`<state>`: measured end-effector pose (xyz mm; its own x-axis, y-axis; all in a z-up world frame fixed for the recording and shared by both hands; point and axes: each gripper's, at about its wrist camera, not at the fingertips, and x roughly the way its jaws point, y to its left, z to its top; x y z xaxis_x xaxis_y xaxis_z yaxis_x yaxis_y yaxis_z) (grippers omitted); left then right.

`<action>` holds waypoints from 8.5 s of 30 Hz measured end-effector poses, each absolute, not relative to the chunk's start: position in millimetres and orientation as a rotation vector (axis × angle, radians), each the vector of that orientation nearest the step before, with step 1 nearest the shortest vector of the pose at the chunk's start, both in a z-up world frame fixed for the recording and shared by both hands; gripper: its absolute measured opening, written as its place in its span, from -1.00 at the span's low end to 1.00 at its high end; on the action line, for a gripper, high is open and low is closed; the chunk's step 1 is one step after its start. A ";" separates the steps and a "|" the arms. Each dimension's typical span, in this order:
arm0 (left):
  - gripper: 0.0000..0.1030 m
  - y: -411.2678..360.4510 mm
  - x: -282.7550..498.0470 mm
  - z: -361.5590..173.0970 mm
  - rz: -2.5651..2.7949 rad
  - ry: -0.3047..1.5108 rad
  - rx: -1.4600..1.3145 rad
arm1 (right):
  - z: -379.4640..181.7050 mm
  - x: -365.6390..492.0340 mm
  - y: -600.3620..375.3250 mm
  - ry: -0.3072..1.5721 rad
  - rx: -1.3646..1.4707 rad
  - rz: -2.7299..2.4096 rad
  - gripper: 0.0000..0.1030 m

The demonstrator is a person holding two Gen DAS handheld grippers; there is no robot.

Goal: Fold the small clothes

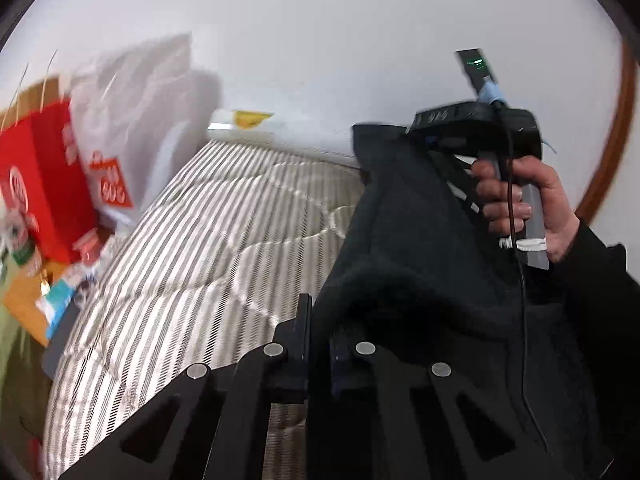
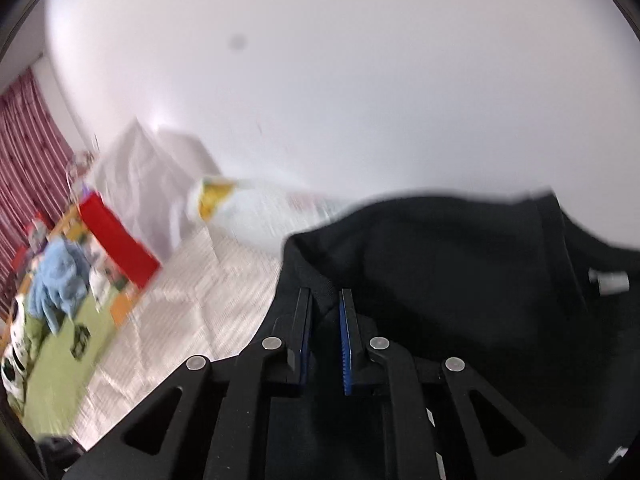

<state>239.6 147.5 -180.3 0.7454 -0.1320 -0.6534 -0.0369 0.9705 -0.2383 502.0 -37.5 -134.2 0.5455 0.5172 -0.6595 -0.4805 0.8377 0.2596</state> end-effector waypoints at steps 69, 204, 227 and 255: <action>0.19 131.6 236.1 -186.9 -0.047 0.792 -0.223 | -165.9 223.1 -371.2 0.690 0.126 -0.035 -0.31; -0.91 35.8 292.9 -129.9 -0.114 0.579 -0.197 | -204.0 265.5 -424.8 0.741 0.120 -0.067 -0.54; -0.06 69.1 305.0 -148.2 -0.074 0.729 -0.252 | -180.3 207.1 -442.5 0.622 0.111 -0.005 -0.34; -0.74 76.3 321.0 -179.3 0.057 0.772 -0.162 | -219.1 259.0 -446.7 0.773 0.232 -0.051 -0.10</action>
